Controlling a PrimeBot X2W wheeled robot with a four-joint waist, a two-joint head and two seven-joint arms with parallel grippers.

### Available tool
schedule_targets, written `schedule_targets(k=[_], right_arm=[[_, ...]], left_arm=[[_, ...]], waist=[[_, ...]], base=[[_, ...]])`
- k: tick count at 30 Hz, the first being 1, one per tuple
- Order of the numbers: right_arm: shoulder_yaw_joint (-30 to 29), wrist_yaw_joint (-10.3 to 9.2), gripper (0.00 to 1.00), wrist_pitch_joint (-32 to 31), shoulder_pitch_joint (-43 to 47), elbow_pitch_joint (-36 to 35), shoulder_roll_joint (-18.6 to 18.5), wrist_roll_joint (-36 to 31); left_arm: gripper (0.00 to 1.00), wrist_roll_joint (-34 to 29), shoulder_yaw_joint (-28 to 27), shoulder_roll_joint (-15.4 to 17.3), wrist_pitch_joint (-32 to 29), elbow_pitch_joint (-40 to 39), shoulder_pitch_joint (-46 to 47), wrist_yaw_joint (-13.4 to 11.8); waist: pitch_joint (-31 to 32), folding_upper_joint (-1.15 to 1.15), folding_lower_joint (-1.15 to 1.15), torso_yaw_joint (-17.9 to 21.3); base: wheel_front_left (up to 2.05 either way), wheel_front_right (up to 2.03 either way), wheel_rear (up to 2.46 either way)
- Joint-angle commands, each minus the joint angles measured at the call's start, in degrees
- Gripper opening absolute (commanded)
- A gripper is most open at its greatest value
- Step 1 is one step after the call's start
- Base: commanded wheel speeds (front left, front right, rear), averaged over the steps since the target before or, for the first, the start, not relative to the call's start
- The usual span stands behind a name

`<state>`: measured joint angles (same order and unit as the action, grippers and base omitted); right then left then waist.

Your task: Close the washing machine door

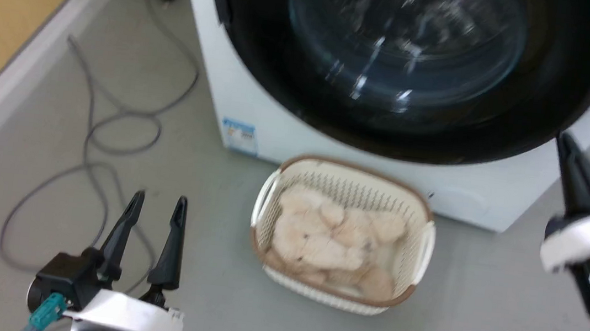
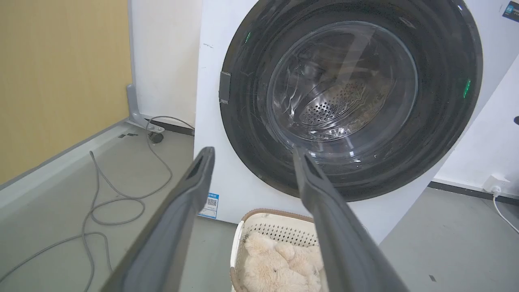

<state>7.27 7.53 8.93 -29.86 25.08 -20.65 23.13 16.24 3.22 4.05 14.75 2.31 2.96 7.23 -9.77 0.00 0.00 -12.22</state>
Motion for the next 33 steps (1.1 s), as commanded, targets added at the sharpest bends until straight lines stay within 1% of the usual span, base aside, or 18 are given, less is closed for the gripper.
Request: schedule_targets(k=[1, 6, 9, 13, 14, 16, 18, 23, 24, 25, 33], right_arm=[[-0.3, -0.04, 0.00, 1.1, 3.1, -1.6, 0.5, 0.3], [-1.4, -0.04, 0.00, 2.2, 11.4, -6.8, 3.1, 0.0], [-3.6, -0.04, 0.00, 2.9, 16.3, -10.0, 5.0, -1.1], [-7.9, -0.04, 0.00, 3.8, 23.5, -14.4, 9.5, -3.7], [-10.0, -0.04, 0.00, 4.2, 28.7, -18.2, 13.0, -6.4], [-10.6, -0.04, 0.00, 4.3, 31.6, -20.1, 14.7, -7.6], [-10.9, -0.04, 0.00, 4.4, 33.9, -21.2, 15.7, -8.2], [-10.8, -0.04, 0.00, 4.6, 36.8, -21.7, 16.6, -9.6], [-10.9, -0.04, 0.25, 4.8, 36.9, -21.8, 16.7, -10.0], [-10.9, -0.04, 1.00, 4.9, 37.1, -21.8, 16.9, -10.2], [-10.4, -0.04, 1.00, 5.5, 36.7, -21.1, 17.3, -11.1]], left_arm=[[1.00, -0.5, -0.5, -0.1, 0.2, 0.5, -1.0, 0.3], [1.00, -1.5, -1.5, -0.1, 0.2, 1.9, -3.2, 0.3], [1.00, -2.4, -1.6, -0.1, 0.2, 3.0, -4.4, 0.3], [1.00, -3.6, -1.6, -0.1, 0.2, 4.1, -5.9, 0.2], [1.00, -4.1, -2.2, -0.2, 0.2, 4.0, -6.8, -0.1], [1.00, -4.5, -2.6, -0.3, 0.2, 4.0, -7.5, -0.2], [1.00, -5.1, -2.6, -0.3, 0.2, 4.0, -7.9, -0.1], [1.00, -6.3, -2.6, -0.2, 0.2, 4.0, -8.5, 0.0], [1.00, -6.5, -2.5, -0.2, 0.2, 4.0, -8.6, 0.0], [1.00, -6.8, -2.5, -0.2, 0.2, 3.9, -8.6, 0.0], [1.00, -8.2, -2.4, -0.7, 0.2, 3.2, -8.9, -0.4]], waist=[[4.1, 0.00, 0.00, 2.8], [7.2, 0.00, 0.00, 4.7], [8.9, 0.00, 0.00, 5.6], [10.5, 0.00, 0.00, 6.3], [11.0, 0.00, 0.00, 6.9], [11.1, 0.00, 0.00, 7.2], [11.2, 0.00, 0.00, 7.3], [11.5, 0.00, 0.00, 7.4], [11.5, 0.00, 0.00, 7.4], [11.5, 0.00, 0.00, 7.4], [11.2, 0.00, 0.00, 7.2]], base=[[0.00, 0.00, 0.00], [0.00, 0.00, 0.00], [0.00, 0.00, 0.00], [0.00, 0.00, 0.00], [0.00, 0.00, 0.00], [0.00, 0.00, 0.00], [0.00, 0.00, 0.00], [0.00, 0.00, 0.00], [0.00, 0.00, 0.00], [0.00, 0.00, 0.00], [0.00, 0.00, 0.00]])
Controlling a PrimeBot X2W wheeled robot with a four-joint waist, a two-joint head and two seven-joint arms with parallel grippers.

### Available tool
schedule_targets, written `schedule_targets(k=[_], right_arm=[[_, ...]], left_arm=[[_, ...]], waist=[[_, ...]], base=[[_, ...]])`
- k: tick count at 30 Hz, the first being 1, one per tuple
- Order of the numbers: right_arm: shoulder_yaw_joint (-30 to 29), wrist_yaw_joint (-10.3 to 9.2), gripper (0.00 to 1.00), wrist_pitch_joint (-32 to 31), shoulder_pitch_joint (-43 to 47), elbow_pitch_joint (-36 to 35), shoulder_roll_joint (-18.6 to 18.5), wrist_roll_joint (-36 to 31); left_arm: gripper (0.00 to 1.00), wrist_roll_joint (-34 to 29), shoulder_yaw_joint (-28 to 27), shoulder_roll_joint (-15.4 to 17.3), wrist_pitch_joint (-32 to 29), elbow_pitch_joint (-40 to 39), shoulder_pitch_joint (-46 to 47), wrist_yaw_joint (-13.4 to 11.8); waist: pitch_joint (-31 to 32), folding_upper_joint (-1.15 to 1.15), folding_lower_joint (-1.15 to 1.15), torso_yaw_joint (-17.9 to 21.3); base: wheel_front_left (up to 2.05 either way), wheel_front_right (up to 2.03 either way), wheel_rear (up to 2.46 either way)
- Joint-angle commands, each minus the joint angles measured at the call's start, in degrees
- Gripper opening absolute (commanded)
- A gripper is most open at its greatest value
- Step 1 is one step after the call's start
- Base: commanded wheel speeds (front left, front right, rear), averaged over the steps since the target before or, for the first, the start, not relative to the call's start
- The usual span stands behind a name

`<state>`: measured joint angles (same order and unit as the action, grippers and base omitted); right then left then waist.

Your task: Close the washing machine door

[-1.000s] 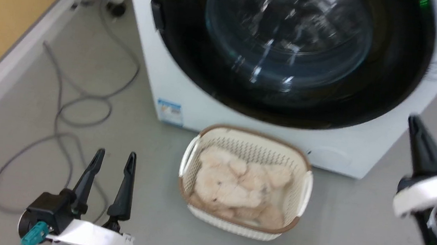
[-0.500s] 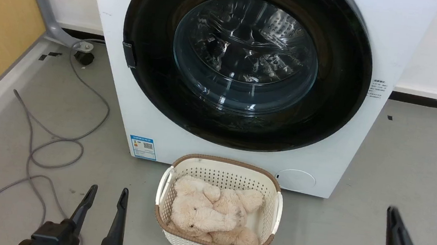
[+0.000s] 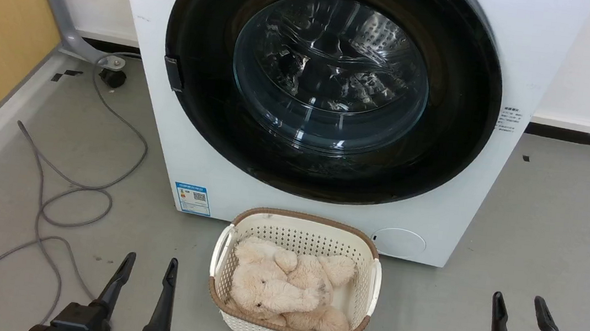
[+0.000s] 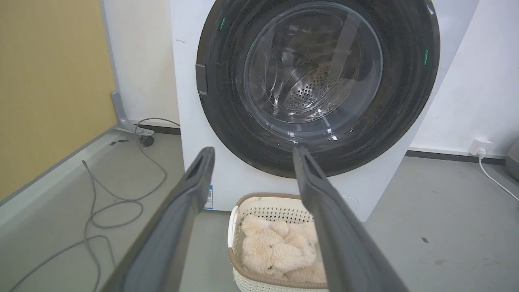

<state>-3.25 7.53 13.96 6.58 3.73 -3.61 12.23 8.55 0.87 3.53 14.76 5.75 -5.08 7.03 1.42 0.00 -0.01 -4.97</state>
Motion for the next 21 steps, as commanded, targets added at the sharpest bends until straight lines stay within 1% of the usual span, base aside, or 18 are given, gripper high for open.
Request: schedule_targets(k=[1, 7, 11, 12, 21], right_arm=[[0.2, -0.04, 1.00, 0.5, 0.2, 0.3, 0.3, -0.1], [0.5, -0.04, 1.00, 0.8, -0.2, 0.7, 0.4, 0.1], [0.8, -0.04, 1.00, 0.9, -0.4, 0.7, 0.5, -0.2], [0.7, 0.00, 0.00, 0.5, -0.1, 0.7, 0.2, 0.0], [0.8, 0.00, 0.00, 0.0, -0.3, 0.5, 0.2, -0.5]], left_arm=[[1.00, -0.6, 0.0, -0.2, 0.2, -0.3, -0.9, -0.2], [1.00, -1.3, 0.0, -0.4, 0.2, -0.6, -0.9, -0.4], [1.00, -0.7, -0.4, -0.4, 0.2, -0.9, -0.8, -0.4], [0.00, -0.8, -0.3, -0.4, 0.0, -0.7, -0.3, -0.3], [0.00, -1.2, -0.2, -0.4, -0.6, -0.8, 0.0, -0.5]], waist=[[0.0, 0.00, 0.01, -0.1], [-0.2, 0.00, 0.01, -0.1], [-0.3, 0.00, 0.01, -0.2], [-0.3, 0.00, 0.01, -0.2], [-0.4, 0.00, 0.01, 0.0]], base=[[0.00, 0.00, 0.00], [0.00, 0.00, 0.00], [0.00, 0.00, 0.00], [0.00, 0.00, 0.00], [0.00, 0.00, 0.00]])
